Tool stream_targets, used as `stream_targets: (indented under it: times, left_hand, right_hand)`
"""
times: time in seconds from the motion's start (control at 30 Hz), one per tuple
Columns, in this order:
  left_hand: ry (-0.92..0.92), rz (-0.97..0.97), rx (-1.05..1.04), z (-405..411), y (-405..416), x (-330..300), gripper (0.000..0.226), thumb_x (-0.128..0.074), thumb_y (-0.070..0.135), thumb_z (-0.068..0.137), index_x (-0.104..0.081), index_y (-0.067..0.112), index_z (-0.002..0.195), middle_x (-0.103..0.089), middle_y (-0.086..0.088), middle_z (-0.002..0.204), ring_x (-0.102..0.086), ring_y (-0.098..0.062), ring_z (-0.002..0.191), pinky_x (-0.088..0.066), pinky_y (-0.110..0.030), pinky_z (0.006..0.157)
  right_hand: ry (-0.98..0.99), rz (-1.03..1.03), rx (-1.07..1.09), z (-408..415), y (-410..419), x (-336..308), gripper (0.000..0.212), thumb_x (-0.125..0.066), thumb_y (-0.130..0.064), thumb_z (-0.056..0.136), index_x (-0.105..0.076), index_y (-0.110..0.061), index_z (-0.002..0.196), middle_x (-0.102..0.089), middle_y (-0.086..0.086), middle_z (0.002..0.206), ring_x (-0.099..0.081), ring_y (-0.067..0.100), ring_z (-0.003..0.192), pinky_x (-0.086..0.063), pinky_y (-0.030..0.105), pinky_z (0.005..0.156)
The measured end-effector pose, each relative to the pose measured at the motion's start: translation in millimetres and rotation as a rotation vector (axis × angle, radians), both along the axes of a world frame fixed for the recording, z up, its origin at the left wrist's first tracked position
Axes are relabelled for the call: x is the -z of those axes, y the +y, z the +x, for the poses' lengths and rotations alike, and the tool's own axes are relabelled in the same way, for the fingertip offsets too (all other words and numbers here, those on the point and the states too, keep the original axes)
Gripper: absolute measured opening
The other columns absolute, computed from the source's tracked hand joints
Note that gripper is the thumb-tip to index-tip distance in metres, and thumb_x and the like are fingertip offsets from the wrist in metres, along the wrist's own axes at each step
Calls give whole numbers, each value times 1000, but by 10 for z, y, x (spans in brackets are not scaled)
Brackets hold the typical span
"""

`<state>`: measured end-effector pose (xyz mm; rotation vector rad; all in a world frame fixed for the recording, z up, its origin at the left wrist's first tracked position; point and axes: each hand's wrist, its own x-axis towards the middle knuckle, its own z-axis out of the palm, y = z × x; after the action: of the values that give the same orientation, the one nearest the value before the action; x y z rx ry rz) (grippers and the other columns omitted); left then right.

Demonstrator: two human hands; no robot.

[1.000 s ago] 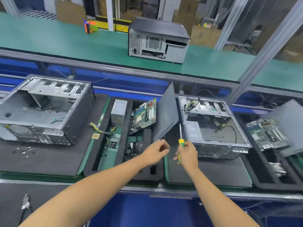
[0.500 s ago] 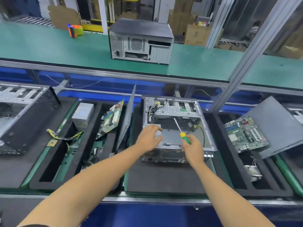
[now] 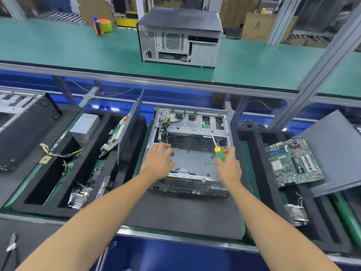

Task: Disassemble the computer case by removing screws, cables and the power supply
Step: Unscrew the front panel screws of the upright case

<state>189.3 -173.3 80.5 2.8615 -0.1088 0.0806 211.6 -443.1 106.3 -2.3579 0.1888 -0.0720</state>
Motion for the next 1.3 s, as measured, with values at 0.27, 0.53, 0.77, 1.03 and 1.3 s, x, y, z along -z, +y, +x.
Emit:
stream_targets:
  times: [0.27, 0.53, 0.77, 1.03, 1.3]
  left_hand:
    - [-19, 12, -16, -57, 597, 76, 31, -57, 40, 89, -57, 30, 118, -45, 2, 140, -40, -26, 129, -35, -41, 112]
    - [-14, 39, -14, -120, 1201, 123, 30, -54, 44, 91, -54, 33, 118, -44, 5, 139, -39, -23, 127, -36, -40, 113]
    - [-27, 18, -8, -192, 1749, 139, 32, -56, 42, 89, -54, 30, 118, -44, 4, 141, -39, -23, 127, -36, -41, 112]
    - [-59, 14, -22, -266, 2328, 147, 38, -42, 47, 83, -56, 30, 115, -45, 5, 134, -42, -20, 118, -39, -39, 108]
    - [-47, 17, -29, -319, 2739, 120, 39, -39, 48, 81, -58, 30, 110, -46, 5, 135, -44, -22, 119, -37, -40, 109]
  right_hand:
    - [-7, 62, -126, 8, 501, 71, 20, -63, -23, 87, -48, -32, 95, -63, -12, 89, -62, 16, 75, -51, 39, 68]
    - [-102, 174, -138, -35, 1078, 155, 17, -74, -16, 83, -66, -29, 90, -58, -13, 96, -58, 5, 87, -53, 39, 76]
    - [-43, 232, -106, -73, 1614, 193, 28, -75, -23, 74, -56, -35, 92, -64, -14, 85, -58, 9, 67, -51, 36, 58]
    - [-11, 194, -158, -149, 2182, 187, 32, -74, -20, 78, -50, -35, 93, -64, -18, 82, -63, 4, 66, -46, 19, 54]
    - [2, -4, -248, -203, 2620, 158, 13, -62, -31, 87, -52, -36, 94, -63, -11, 76, -57, 5, 61, -34, 25, 53]
